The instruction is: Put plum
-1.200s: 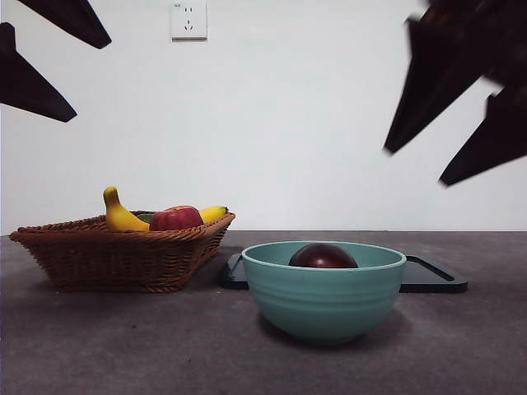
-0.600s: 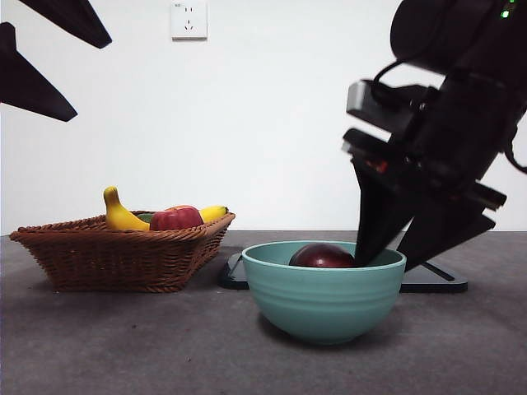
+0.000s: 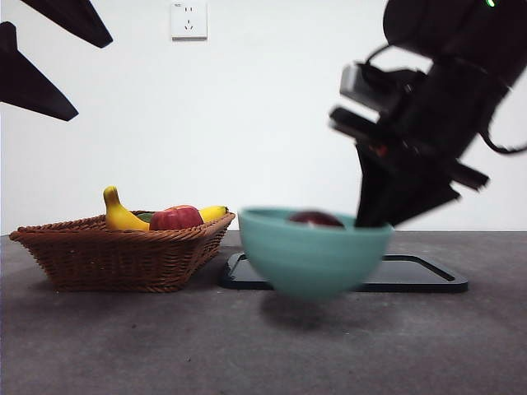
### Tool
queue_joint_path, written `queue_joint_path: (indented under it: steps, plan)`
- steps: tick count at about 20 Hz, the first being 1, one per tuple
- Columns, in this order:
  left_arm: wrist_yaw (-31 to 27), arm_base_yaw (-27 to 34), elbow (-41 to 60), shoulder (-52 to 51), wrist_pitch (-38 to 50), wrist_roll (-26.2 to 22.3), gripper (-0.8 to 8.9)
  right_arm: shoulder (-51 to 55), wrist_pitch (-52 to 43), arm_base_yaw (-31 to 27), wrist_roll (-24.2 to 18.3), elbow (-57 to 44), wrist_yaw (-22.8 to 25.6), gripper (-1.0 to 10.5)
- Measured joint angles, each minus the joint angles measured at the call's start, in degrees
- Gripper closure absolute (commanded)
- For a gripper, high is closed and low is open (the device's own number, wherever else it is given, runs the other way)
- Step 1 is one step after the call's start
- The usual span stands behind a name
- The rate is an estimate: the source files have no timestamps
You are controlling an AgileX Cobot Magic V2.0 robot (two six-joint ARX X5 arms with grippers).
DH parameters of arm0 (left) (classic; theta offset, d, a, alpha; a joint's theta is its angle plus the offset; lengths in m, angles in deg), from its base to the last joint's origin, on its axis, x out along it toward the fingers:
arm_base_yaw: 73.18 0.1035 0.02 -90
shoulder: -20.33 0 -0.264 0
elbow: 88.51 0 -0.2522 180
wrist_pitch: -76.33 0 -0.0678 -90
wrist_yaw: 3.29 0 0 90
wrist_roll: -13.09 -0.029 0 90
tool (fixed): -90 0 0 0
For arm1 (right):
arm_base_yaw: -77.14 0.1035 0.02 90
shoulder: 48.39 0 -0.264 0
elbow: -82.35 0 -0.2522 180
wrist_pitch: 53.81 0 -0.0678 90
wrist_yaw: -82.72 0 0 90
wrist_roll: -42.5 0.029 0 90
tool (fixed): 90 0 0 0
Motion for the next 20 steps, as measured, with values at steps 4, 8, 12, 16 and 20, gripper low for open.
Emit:
queue_joint_path:
  steps: [4, 8, 12, 16, 20]
  plan:
    - [0.0, 0.0, 0.0, 0.0, 0.0, 0.0, 4.39, 0.1, 0.6, -3.9, 0.1, 4.3, 1.4, 9.4]
    - [0.0, 0.0, 0.0, 0.0, 0.0, 0.0, 4.39, -4.1, 0.7, -8.3, 0.2, 10.4, 1.4, 9.4]
    - [0.0, 0.0, 0.0, 0.0, 0.0, 0.0, 4.39, -11.8, 1.9, -9.9, 0.1, 16.4, 1.3, 9.4]
    - [0.0, 0.0, 0.0, 0.0, 0.0, 0.0, 4.39, -19.1, 1.9, -10.6, -0.1, 20.9, 1.4, 9.4]
    - [0.0, 0.0, 0.0, 0.0, -0.1, 0.0, 4.39, -23.4, 1.9, -10.6, -0.5, 22.3, 2.3, 9.4]
